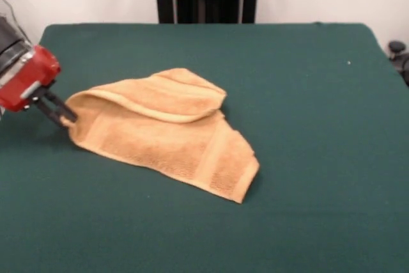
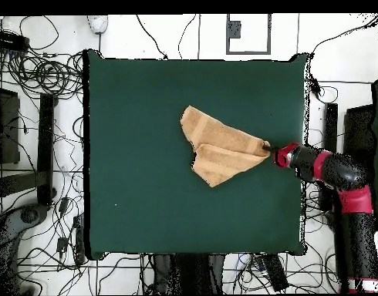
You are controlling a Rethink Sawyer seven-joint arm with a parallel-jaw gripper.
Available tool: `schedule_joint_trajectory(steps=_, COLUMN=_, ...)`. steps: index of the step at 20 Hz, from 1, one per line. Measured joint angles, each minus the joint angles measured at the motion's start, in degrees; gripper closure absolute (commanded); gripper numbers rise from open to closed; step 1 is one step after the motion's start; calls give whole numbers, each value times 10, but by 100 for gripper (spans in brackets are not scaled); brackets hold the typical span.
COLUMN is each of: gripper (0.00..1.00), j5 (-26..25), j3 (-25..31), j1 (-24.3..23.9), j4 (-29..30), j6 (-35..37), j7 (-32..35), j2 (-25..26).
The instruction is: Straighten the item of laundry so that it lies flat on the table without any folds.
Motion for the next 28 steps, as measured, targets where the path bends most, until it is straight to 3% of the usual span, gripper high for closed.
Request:
schedule_joint_trajectory(steps=13, gripper=100, j5=21, j3=3, j1=97, j4=-255, j6=172, j7=-148, j2=-3)
schedule_joint_trajectory(steps=17, gripper=100, j5=33, j3=7, j1=113, j4=-299, j6=197, j7=-168, j2=-2)
schedule_joint_trajectory(steps=22, gripper=100, j5=84, j3=12, j1=117, j4=-315, j6=208, j7=-169, j2=-7)
schedule_joint_trajectory(steps=28, gripper=100, j5=107, j3=11, j1=90, j4=-247, j6=160, j7=-169, j2=-54)
